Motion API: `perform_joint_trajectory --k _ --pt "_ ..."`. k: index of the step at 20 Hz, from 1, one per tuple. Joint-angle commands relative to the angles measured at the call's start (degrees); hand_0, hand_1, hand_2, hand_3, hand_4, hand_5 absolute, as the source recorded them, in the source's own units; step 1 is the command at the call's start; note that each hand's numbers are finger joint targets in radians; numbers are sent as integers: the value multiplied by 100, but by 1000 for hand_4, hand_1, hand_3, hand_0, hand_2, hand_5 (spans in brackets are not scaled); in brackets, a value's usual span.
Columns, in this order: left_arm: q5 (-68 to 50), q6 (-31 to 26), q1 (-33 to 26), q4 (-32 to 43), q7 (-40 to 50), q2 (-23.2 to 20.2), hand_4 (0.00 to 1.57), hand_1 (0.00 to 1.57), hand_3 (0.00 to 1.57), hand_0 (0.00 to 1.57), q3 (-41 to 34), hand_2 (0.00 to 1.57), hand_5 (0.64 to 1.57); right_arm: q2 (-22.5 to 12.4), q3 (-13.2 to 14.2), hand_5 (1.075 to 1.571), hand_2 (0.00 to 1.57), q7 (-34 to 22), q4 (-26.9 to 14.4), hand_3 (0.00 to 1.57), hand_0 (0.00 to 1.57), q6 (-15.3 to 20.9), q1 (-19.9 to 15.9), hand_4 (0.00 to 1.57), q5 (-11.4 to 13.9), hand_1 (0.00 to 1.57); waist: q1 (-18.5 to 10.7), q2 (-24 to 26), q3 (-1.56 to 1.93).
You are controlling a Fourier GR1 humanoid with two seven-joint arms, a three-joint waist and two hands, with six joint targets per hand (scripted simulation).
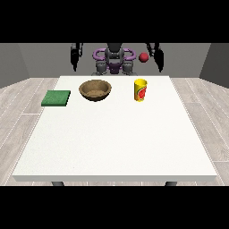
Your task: Pick the cup and pour the ball into the bowl, then pick the bowl and place it on the pad
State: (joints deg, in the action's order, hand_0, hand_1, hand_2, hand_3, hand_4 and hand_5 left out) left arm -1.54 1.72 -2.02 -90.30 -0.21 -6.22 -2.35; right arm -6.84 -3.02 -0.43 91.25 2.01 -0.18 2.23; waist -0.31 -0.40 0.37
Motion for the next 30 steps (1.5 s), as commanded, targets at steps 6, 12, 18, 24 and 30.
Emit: perform_joint_trajectory --k 6,12,18,24,30 --pt "-96 -91 62 -630 577 -289 664 0 0 0 -69 0 1566 -182 85 1533 0 -628 602 0 0 -45 -55 875 -127 0 29 1575 -12" --pt "-709 322 98 -1791 2763 280 637 0 0 0 327 0 1564 139 361 1532 0 -2365 1509 0 0 245 516 861 -1015 0 191 2367 -34" --pt "-396 528 623 -1999 2314 308 556 0 0 0 270 0 1555 12 466 1548 0 -2822 2581 0 0 362 25 760 -1058 0 429 1194 -38" --pt "-160 479 1327 -1140 991 369 583 0 0 0 102 0 1544 166 543 1550 0 -1478 1921 0 0 64 -487 730 -1130 0 516 -257 -37" --pt "69 294 1186 -236 -864 320 551 0 0 0 -96 0 1487 50 859 1543 0 -478 1530 0 0 -291 -655 691 -1275 0 577 -1273 -40"
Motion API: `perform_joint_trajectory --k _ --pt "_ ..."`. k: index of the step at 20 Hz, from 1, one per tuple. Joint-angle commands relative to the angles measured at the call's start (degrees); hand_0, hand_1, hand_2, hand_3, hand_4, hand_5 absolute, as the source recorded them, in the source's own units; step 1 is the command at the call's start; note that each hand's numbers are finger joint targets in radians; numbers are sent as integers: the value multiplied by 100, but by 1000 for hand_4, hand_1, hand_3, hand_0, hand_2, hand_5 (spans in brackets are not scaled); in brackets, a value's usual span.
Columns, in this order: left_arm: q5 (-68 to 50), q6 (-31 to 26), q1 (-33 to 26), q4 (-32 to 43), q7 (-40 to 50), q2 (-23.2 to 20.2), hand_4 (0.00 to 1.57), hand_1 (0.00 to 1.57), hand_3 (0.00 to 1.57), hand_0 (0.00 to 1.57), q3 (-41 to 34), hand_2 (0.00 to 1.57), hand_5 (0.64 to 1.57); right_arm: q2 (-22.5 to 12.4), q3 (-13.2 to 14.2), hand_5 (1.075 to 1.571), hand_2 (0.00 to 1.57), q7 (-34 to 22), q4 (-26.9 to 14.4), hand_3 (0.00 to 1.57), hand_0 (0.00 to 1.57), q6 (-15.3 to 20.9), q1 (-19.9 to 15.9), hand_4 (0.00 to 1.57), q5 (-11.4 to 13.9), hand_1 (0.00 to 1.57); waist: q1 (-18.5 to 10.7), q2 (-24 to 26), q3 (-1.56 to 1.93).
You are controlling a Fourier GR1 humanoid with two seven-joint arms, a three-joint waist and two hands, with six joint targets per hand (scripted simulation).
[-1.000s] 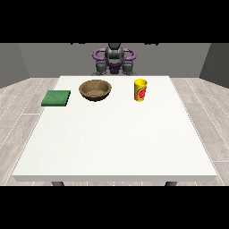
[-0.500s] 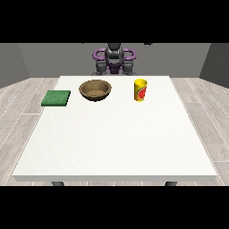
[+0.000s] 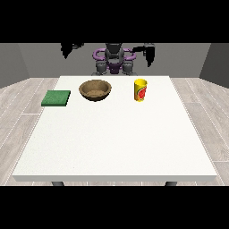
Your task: Pick the cup and pour the ball into the bowl, then pick the bowl and place it on the pad
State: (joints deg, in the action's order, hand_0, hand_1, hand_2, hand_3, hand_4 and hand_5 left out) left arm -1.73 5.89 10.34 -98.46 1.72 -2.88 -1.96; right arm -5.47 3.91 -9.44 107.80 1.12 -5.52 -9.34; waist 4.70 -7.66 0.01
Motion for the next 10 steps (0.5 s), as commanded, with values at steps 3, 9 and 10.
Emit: perform_joint_trajectory --k 3,9,10 --pt "-207 -477 -122 1210 -1562 -245 481 0 0 0 -490 0 1483 -184 351 1548 0 706 -271 0 0 -427 63 685 -270 0 84 -599 -3" --pt "-90 -703 218 2625 -2347 -303 41 0 0 0 -564 0 1457 -425 684 1560 0 764 -674 0 0 -691 -56 671 -503 0 165 -522 -3" --pt "-113 -674 452 2870 -2384 -378 0 0 0 0 -695 0 1451 -424 773 1559 0 910 -849 0 0 -792 -59 667 -616 0 200 -500 -2"
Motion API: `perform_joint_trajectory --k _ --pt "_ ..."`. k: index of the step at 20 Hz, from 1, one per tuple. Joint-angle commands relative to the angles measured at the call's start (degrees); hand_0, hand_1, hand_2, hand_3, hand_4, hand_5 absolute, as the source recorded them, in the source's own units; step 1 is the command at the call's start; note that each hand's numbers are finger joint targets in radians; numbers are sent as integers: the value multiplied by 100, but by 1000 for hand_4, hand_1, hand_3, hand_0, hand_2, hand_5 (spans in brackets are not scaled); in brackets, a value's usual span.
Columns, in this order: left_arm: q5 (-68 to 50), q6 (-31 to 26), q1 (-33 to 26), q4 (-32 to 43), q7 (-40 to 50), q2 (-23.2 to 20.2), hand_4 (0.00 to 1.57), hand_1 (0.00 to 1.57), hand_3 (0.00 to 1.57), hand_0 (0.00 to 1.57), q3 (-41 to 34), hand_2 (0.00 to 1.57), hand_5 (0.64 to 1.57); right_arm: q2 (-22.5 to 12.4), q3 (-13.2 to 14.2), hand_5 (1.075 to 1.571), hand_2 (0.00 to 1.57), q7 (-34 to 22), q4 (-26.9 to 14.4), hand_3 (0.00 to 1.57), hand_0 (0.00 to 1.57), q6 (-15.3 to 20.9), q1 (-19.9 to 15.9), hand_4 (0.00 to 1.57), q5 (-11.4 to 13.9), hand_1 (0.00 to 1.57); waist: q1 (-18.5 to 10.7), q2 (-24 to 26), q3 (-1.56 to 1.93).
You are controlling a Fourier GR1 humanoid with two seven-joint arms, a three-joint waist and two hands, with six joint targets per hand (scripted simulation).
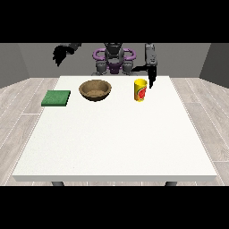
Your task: Pick the cup and pour the ball into the bowl, then pick the bowl and place it on the pad
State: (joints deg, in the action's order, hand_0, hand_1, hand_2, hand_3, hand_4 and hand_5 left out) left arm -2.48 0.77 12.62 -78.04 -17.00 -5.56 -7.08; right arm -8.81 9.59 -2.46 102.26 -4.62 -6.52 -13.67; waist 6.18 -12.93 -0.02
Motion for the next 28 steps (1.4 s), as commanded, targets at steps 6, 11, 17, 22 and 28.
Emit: perform_joint_trajectory --k 6,11,17,22,28 --pt "94 16 908 2002 -790 -37 162 0 0 0 -247 0 1432 -233 241 1562 0 62 -722 0 0 -252 -263 672 -124 0 37 176 0" --pt "157 35 930 2819 -1682 7 183 0 0 0 -336 0 1423 -260 426 1564 0 792 -1155 0 0 -586 -47 675 -143 0 123 18 0" --pt "-9 107 1427 3747 -1727 -332 1006 698 0 698 -724 639 1553 -473 556 1569 0 602 -1097 0 0 -838 7 679 -346 0 267 127 0" --pt "622 1284 1406 4129 -2549 -104 1335 1265 1571 1265 -605 1571 1483 -751 749 1568 0 275 -669 74 0 -1036 -333 642 -838 0 693 -261 -3" --pt "1047 1798 1554 4172 -2082 -93 1408 1285 1571 1285 -269 1571 1413 -1131 1086 1566 0 -317 -1145 182 0 -1093 -409 634 -1169 0 421 391 2"
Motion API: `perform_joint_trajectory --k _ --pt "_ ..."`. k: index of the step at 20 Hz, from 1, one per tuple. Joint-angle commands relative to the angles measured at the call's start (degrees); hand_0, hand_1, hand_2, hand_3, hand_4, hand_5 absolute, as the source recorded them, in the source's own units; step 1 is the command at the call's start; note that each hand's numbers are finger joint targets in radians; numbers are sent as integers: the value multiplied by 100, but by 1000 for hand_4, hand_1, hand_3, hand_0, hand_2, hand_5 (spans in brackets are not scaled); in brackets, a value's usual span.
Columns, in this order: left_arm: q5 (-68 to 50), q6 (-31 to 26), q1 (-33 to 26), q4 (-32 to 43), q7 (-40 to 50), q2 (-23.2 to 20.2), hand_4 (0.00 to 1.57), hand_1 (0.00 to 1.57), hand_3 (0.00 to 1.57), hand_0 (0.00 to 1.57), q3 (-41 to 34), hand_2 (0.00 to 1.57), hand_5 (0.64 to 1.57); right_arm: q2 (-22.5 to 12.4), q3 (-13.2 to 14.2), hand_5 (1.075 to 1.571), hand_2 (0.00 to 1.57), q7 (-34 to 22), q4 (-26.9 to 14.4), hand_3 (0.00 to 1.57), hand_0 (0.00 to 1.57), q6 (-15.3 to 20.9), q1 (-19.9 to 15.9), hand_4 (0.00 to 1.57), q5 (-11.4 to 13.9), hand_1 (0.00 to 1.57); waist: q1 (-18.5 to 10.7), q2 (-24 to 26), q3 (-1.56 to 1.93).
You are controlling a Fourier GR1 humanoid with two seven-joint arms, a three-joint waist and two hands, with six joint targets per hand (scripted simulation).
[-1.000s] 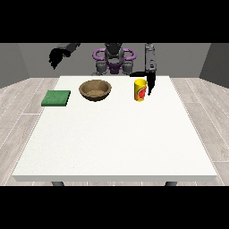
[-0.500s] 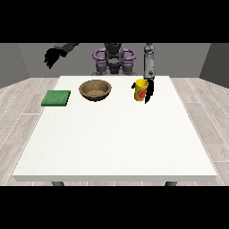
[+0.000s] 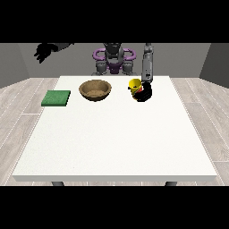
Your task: Pick the cup and pour the ball into the bowl, then pick the bowl and place it on the pad
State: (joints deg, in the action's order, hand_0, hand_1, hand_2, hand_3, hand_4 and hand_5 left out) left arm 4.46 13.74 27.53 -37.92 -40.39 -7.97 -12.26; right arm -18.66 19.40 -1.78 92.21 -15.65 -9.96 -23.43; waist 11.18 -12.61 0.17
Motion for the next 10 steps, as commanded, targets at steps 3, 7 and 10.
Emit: perform_joint_trajectory --k 3,7,10 --pt "894 771 210 -176 1116 240 1413 1269 1571 1269 821 1571 1430 -349 350 1566 0 -136 -987 311 0 -243 24 642 -148 0 -367 854 -8" --pt "2021 1714 584 -86 1972 159 1399 1313 1571 1313 1524 1571 1502 -343 280 1564 0 -343 -1136 302 0 -191 25 638 -131 0 -297 1316 11" --pt "3128 2310 979 262 2593 -152 1448 1362 1571 1362 2130 1571 1533 -321 199 1562 0 -317 -1245 174 0 -172 -156 643 -68 0 -203 1128 32"
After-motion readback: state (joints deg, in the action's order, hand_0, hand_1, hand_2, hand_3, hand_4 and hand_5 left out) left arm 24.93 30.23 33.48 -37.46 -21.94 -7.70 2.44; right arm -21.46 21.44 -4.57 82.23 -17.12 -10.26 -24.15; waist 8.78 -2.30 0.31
